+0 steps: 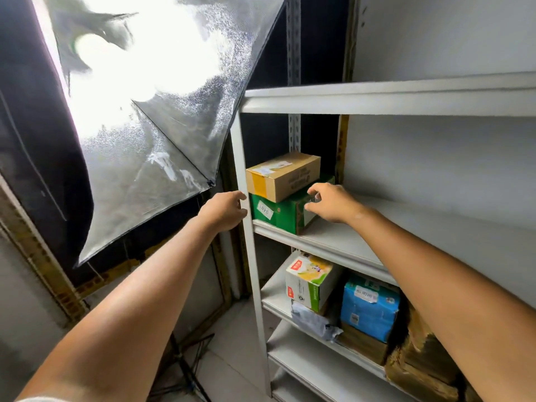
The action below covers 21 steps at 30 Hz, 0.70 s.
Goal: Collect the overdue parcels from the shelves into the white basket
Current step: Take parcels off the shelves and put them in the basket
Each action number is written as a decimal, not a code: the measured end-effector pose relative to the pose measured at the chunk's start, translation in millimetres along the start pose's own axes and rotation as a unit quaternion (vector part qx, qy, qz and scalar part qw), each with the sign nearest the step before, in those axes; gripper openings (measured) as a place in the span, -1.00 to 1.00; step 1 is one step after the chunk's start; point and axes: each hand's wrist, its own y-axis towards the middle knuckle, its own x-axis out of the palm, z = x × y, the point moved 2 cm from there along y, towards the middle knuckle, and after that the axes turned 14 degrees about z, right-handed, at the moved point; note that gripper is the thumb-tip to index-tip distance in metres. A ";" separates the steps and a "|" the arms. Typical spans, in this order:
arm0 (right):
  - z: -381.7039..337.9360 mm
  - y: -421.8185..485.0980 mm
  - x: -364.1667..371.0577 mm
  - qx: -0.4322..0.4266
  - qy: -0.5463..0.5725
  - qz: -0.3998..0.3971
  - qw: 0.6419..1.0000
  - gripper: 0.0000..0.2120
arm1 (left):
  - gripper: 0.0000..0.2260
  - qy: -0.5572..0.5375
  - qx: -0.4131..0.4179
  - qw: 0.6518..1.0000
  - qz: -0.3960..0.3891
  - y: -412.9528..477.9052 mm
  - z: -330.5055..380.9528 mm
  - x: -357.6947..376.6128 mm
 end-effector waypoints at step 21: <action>9.9 101.8 44.7 0.045 0.122 -0.024 0.991 -0.39 | -0.55 -0.065 -0.055 0.994 0.070 96.0 1.3 52.3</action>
